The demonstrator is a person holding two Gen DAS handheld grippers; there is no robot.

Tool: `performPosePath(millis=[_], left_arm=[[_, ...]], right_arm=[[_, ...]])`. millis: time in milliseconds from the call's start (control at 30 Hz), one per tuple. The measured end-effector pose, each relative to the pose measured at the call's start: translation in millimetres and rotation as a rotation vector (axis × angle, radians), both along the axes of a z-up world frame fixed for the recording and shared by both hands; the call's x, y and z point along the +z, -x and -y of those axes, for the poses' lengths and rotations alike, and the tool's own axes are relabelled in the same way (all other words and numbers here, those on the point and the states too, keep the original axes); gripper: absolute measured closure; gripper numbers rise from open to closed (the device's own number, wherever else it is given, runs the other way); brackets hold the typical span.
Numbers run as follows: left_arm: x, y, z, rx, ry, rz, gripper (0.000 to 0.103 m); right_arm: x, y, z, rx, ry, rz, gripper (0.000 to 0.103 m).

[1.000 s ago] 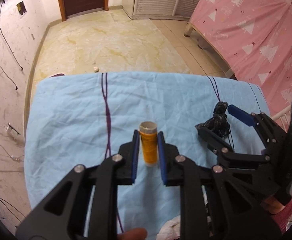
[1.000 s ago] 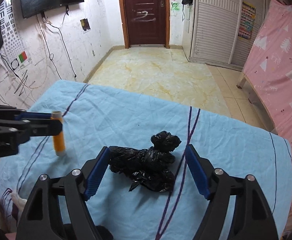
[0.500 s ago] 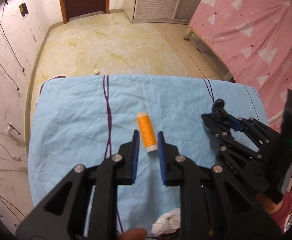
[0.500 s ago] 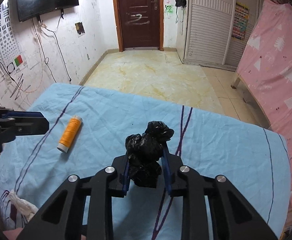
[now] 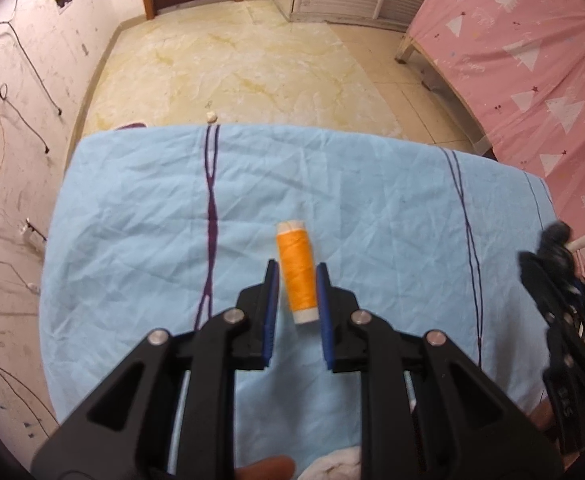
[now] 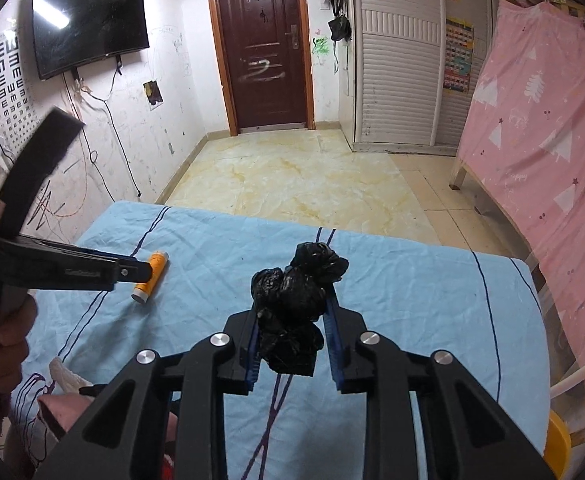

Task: Collect trash
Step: 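Carry both items over the yellow bin and open both tools to drop them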

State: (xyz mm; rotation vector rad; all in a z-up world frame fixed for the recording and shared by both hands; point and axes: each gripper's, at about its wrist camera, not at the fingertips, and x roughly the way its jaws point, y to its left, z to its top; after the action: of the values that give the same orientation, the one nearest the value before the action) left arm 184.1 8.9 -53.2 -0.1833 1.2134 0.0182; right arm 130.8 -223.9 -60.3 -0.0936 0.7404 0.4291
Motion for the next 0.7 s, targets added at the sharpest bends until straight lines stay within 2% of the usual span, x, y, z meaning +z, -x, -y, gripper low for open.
performPosePath(millis=[200,433,533,700], left_arm=[[-11,-10,4,0.018,0.01,-0.034,0.084],[-11,-11,21,0.015,-0.058,-0.018,0.088],[-6,-7,27,0.015,-0.071,0.001,0.088],[17,-1,51,-0.02,-0.08,0.052,0.088]], right_arm=[[8,10,14,-0.017,-0.018,0.023,0.082],[14,19,35,-0.048,-0.038,0.05,0.082],[18,24,46,-0.065,-0.043,0.065,0.082],[21,38,82,-0.121,-0.082,0.084,0.082]])
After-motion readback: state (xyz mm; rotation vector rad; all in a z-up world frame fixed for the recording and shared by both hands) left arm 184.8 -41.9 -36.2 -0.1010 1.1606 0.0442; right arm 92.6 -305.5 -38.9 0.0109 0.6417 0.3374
